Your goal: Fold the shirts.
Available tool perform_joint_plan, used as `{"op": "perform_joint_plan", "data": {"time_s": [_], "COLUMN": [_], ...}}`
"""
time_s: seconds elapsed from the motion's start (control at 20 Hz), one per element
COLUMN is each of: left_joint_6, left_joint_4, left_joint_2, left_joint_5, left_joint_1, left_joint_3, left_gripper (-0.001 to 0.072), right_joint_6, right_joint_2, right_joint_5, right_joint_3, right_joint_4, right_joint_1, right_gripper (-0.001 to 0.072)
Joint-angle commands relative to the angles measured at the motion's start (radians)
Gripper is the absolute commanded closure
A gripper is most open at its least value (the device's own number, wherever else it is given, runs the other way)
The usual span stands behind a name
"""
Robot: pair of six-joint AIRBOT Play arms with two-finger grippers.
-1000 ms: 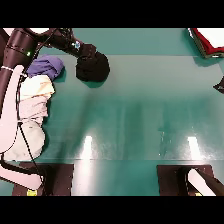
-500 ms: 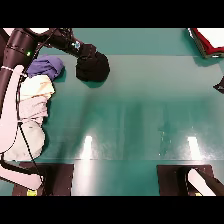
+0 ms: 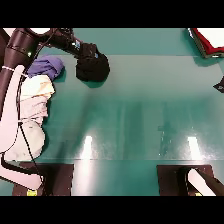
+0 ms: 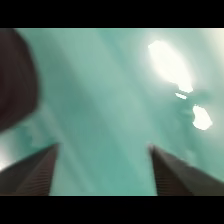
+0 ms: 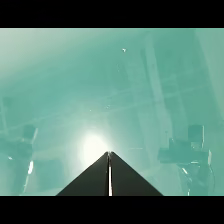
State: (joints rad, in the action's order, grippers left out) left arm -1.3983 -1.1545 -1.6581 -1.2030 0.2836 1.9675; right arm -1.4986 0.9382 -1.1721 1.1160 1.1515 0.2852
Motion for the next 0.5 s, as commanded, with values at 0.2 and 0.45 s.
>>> {"op": "perform_joint_plan", "data": {"time_s": [0.2, 0.45], "left_joint_6": [-0.008, 0.05], "left_joint_4": [-0.27, -0.222], "left_joint_2": [-0.204, -0.323], "left_joint_5": [0.276, 0.354], "left_joint_1": [-0.058, -0.065], "left_joint_3": [-0.013, -0.013], "left_gripper": [0.0036, 0.0038], "right_joint_6": [-0.001, -0.001], "right_joint_2": [-0.001, -0.001], "right_joint_5": [-0.01, -0.031], "right_joint_3": [0.0, 0.0], "right_joint_4": [-0.035, -0.035], "right_joint_1": [-0.001, -0.001], "right_gripper": [0.0687, 0.0687]}}
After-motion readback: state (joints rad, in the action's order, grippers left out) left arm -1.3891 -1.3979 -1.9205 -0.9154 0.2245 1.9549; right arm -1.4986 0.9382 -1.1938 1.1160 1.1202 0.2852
